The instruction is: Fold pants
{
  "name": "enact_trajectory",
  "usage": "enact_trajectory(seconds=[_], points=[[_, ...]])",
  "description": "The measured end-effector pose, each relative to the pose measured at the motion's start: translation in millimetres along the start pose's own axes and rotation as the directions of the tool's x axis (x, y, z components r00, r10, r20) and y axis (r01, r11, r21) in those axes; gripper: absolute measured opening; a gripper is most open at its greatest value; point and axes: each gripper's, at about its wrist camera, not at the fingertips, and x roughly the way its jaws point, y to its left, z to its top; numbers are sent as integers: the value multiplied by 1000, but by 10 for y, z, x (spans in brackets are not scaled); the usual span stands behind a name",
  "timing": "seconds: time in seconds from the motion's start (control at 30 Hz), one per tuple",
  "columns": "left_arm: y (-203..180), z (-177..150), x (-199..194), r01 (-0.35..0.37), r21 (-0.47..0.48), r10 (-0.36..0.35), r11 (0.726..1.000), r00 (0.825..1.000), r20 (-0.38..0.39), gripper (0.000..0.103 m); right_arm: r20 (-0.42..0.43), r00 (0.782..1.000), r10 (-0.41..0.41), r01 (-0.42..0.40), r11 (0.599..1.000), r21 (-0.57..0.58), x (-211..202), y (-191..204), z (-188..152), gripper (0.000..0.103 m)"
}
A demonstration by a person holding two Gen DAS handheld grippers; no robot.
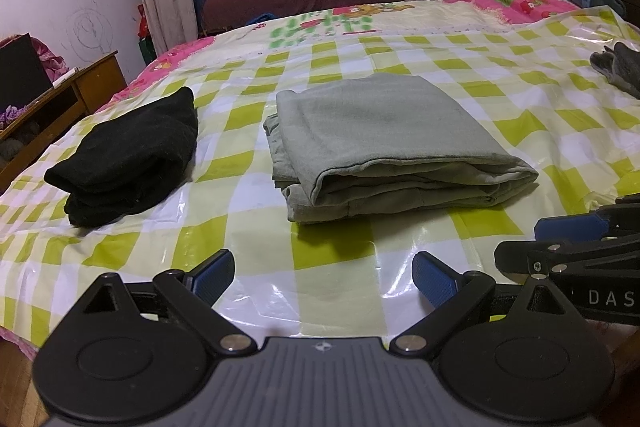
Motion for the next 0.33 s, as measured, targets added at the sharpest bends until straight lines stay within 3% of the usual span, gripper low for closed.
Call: enact_trajectory(seconds=[0.33], points=[[36,6,18,-6,-1,6,1000,1000,5,103,-1,1000,0,0,1000,-3,17,6,-20,42]])
